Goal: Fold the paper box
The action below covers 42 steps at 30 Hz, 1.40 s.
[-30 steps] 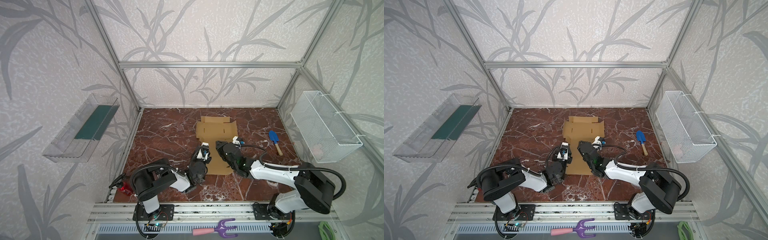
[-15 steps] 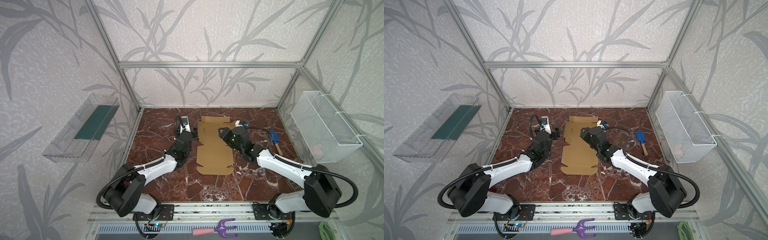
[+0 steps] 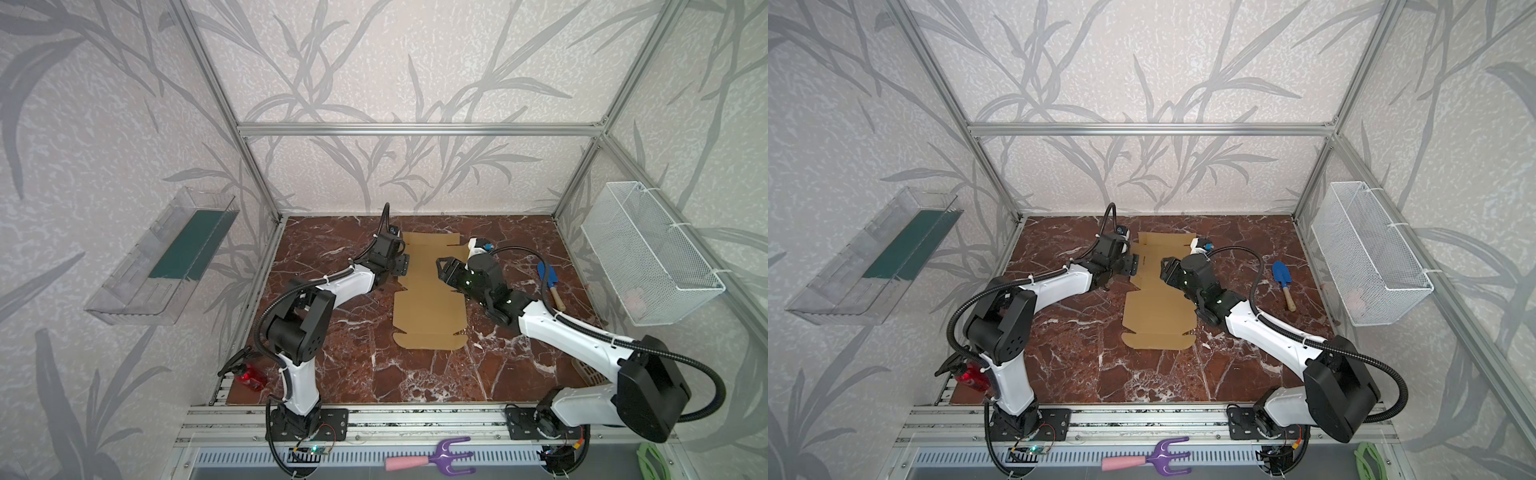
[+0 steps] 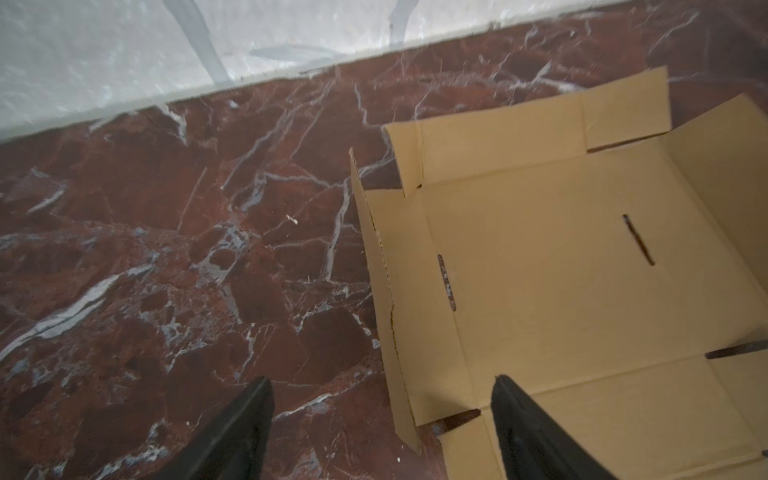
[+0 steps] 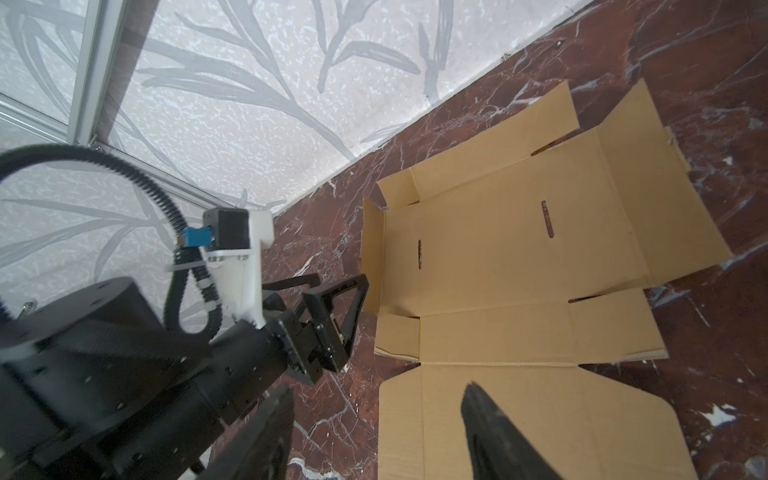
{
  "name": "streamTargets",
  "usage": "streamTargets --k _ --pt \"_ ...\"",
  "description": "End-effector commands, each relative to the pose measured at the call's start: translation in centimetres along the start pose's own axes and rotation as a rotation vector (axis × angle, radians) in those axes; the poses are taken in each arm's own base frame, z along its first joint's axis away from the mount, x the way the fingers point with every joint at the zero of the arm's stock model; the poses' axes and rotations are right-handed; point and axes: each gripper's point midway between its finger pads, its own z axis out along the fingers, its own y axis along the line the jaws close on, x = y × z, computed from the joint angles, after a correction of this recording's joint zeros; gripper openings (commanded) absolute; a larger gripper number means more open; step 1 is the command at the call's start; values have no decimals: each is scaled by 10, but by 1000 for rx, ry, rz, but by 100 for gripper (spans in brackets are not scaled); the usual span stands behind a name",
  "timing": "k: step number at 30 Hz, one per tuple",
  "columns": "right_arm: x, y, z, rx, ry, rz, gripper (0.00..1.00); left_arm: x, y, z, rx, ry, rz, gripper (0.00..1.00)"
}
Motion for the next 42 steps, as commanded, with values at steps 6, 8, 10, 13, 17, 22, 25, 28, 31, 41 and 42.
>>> streamTargets --k 6,8,10,13,17,22,25,28,31,41,42 --pt "-8 2 -10 -4 -24 -47 64 14 -6 21 6 169 35 68" --pt "-8 1 -11 0 -25 -50 64 16 -7 24 9 185 37 64" --pt "-9 0 -12 2 -28 -49 64 18 -8 27 9 198 39 60" --pt "-9 1 -12 4 -27 -48 63 21 -8 28 2 215 39 54" --pt "-9 0 -12 12 -23 -46 64 28 -7 30 -5 253 48 47" --pt "-9 -2 -14 24 -18 -31 75 31 -2 29 -27 256 39 32" --pt "-10 -1 -16 28 -23 -22 86 26 0 23 -35 223 33 25" --pt "-12 1 -19 23 -30 -16 91 17 2 14 -42 166 20 19" --pt "-12 7 -21 13 -33 -19 93 14 2 6 -26 115 13 13" --pt "-3 17 -19 -30 4 50 97 17 -2 -18 -35 39 1 0" --pt "-2 15 -17 -23 11 72 99 20 -4 -23 -39 36 0 0"
